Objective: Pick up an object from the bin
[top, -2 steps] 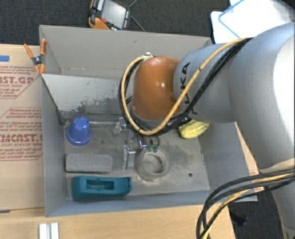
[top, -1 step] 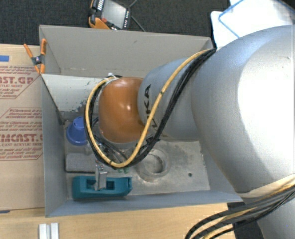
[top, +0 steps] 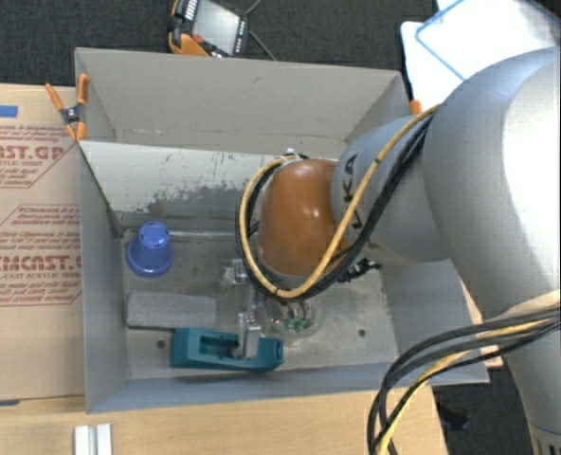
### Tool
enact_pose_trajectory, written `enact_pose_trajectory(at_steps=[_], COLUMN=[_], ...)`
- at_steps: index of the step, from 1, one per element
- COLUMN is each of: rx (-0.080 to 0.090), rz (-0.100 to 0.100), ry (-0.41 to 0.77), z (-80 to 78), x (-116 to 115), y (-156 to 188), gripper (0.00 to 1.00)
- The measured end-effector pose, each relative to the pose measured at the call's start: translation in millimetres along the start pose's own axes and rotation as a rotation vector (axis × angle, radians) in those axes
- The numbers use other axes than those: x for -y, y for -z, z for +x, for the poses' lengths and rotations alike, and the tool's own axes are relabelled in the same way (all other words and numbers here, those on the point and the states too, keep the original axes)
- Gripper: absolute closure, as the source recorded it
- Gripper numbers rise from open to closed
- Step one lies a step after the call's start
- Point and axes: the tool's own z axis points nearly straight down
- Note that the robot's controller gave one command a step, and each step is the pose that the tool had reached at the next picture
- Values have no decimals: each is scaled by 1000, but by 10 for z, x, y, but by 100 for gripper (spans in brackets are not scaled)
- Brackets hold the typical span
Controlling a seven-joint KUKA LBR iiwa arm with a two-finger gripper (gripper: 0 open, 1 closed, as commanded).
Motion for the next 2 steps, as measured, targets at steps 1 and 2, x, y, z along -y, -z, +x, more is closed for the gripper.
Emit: enact_pose_trajectory(at_steps=[1,2], rx=[15,-4], rz=[-3,3], ry=[45,-323], z=[155,46], x=[-805,-294], y=[36,-38], gripper=[0,0])
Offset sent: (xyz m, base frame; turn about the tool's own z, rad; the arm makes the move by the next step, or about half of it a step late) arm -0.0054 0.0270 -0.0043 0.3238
